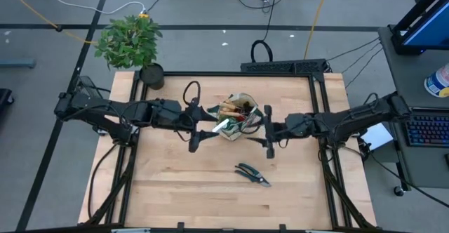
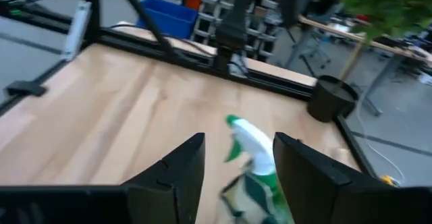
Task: Pick & Place Garden tools in Gardening bag
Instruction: Put the red shear scissors into the light brown gardening bag
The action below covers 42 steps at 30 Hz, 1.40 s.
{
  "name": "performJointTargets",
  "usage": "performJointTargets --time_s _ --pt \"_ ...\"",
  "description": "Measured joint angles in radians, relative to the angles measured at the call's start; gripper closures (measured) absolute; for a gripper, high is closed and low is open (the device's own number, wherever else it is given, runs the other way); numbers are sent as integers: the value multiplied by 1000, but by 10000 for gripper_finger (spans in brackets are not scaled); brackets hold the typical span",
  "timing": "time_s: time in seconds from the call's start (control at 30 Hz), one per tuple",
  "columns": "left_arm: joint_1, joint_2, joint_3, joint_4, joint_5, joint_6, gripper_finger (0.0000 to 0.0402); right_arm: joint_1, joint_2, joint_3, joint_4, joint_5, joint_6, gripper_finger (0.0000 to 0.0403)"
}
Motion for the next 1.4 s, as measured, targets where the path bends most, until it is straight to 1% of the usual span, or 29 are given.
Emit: performJointTargets --time_s 0.13,0.4,0.47,0.57,0.67,0.7,0.77,0.83,0.93,1.03,1.1,1.2,1.27,1.4 --pt "-34 -1 0 -6 -3 5 144 61 0 0 -28 0 2 230" --pt "-109 -1 0 -34 -13 -8 144 178 21 0 -73 8 65 229" --pt "-137 -2 0 -47 -48 -14 144 208 40 0 -67 11 74 229" --pt "-184 -24 0 -108 -126 -62 144 249 83 1 -63 35 99 229" --pt "-246 -50 -6 -160 -206 -101 144 279 131 1 -64 59 161 229" --pt "-269 -62 -19 -155 -230 -108 144 285 145 1 -65 60 187 229" --pt "-311 -102 -70 -109 -275 -118 144 297 170 1 -77 61 226 229" --pt "-351 -156 -149 -21 -302 -131 144 305 191 1 -76 62 264 229" --pt "-399 -230 -288 120 -312 -135 144 306 213 1 -104 63 336 229" --pt "-439 -296 -396 199 -316 -161 144 303 243 1 -168 87 405 229" --pt "-460 -336 -445 203 -324 -184 144 294 268 1 -197 87 433 229" --pt "-494 -389 -496 198 -345 -198 144 273 316 1 -191 83 523 229" --pt "-519 -428 -521 209 -357 -191 144 262 348 1 -195 84 578 229" --pt "-570 -494 -560 205 -361 -162 144 251 395 1 -198 83 623 229"
